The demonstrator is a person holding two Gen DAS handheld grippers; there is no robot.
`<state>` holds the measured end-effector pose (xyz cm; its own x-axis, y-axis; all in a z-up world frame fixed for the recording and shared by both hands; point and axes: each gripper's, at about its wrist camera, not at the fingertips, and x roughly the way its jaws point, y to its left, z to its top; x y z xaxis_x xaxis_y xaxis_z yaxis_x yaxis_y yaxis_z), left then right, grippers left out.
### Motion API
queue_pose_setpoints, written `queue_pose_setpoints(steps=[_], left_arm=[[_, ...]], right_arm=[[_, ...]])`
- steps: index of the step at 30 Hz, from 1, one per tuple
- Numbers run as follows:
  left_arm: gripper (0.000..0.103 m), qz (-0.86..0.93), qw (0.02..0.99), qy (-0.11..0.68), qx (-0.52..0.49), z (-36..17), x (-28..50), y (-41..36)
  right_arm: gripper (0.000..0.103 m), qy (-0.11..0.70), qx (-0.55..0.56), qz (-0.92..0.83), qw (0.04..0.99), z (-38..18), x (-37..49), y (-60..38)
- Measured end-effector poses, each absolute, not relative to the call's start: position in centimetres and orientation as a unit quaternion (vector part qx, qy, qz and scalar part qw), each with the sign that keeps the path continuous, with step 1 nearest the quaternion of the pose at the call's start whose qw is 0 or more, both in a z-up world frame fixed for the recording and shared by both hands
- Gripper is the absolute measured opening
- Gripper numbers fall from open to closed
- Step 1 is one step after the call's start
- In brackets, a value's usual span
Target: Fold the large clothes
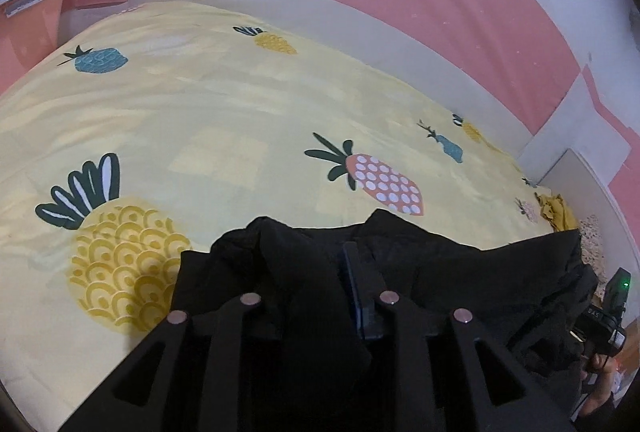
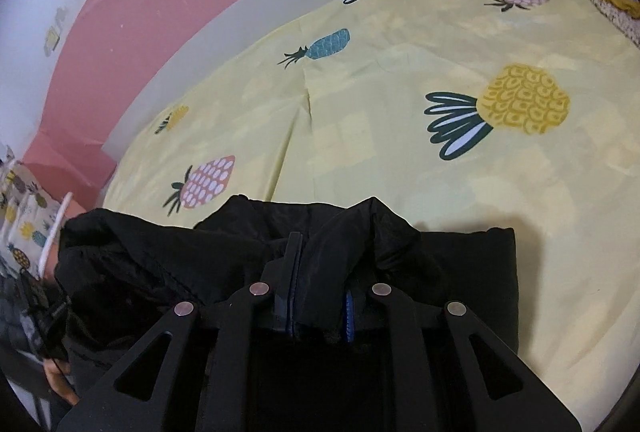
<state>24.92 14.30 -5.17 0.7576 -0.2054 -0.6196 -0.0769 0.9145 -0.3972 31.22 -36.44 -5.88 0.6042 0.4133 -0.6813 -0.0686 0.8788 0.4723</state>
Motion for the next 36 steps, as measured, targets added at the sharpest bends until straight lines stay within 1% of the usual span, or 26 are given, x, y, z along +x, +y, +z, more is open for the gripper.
queue_pose_setpoints(steps=[4, 6, 7, 9, 11, 14, 16, 17, 18, 20, 22, 25, 30, 32, 35, 36], left_arm=[[0.032, -0.048, 0.908, 0.354, -0.219, -3.7, 24.5, 14.9], [0.043, -0.059, 0.906, 0.348, -0.235, -2.8, 24.2, 15.6], [0.046, -0.065, 0.906, 0.341, -0.241, -2.2, 23.9, 15.9], [0.060, -0.072, 0.911, 0.323, -0.246, -1.1, 23.2, 16.3], [0.065, -0.078, 0.914, 0.310, -0.249, -0.1, 22.8, 16.5], [0.068, -0.080, 0.916, 0.300, -0.253, 1.0, 22.5, 16.7], [0.072, -0.084, 0.918, 0.293, -0.253, 1.6, 22.2, 16.8], [0.077, -0.086, 0.920, 0.287, -0.253, 1.9, 21.9, 16.9], [0.084, -0.083, 0.924, 0.276, -0.251, 2.3, 21.6, 17.0], [0.094, -0.056, 0.941, 0.243, -0.229, 3.5, 20.6, 17.5], [0.095, -0.047, 0.948, 0.226, -0.220, 4.1, 20.2, 17.9], [0.095, -0.049, 0.940, 0.269, -0.202, 2.7, 21.6, 18.1], [0.095, -0.066, 0.902, 0.384, -0.185, -2.5, 25.7, 16.9], [0.095, -0.072, 0.892, 0.406, -0.185, -3.6, 26.7, 16.7], [0.095, -0.079, 0.885, 0.421, -0.184, -4.4, 27.9, 16.0], [0.092, -0.077, 0.884, 0.425, -0.182, -4.4, 28.2, 15.9]], right_arm=[[0.021, 0.405, 0.218, 0.153, 0.874, -3.8, 30.0, -37.4], [0.027, 0.391, 0.232, 0.171, 0.874, -2.6, 29.4, -37.9], [0.028, 0.387, 0.238, 0.176, 0.873, -2.2, 29.4, -37.9], [0.037, 0.378, 0.260, 0.201, 0.865, -1.2, 28.9, -38.6], [0.042, 0.372, 0.280, 0.216, 0.858, -0.6, 28.8, -39.0], [0.050, 0.361, 0.330, 0.244, 0.837, -0.2, 28.6, -40.2], [0.052, 0.354, 0.356, 0.249, 0.828, -0.2, 28.5, -41.0], [0.053, 0.348, 0.364, 0.252, 0.826, -0.2, 28.3, -41.3], [0.054, 0.343, 0.370, 0.254, 0.825, -0.2, 28.1, -41.6], [0.056, 0.327, 0.372, 0.252, 0.831, -0.1, 27.5, -42.2], [0.056, 0.305, 0.367, 0.248, 0.843, 0.2, 26.8, -42.9], [0.058, 0.301, 0.333, 0.209, 0.869, 0.2, 26.7, -43.6], [0.058, 0.397, 0.279, 0.207, 0.849, -3.7, 29.5, -41.4], [0.058, 0.422, 0.260, 0.205, 0.844, -4.9, 30.4, -40.7], [0.058, 0.431, 0.257, 0.209, 0.839, -5.2, 31.5, -40.3], [0.058, 0.430, 0.256, 0.214, 0.839, -5.0, 31.7, -40.2]])
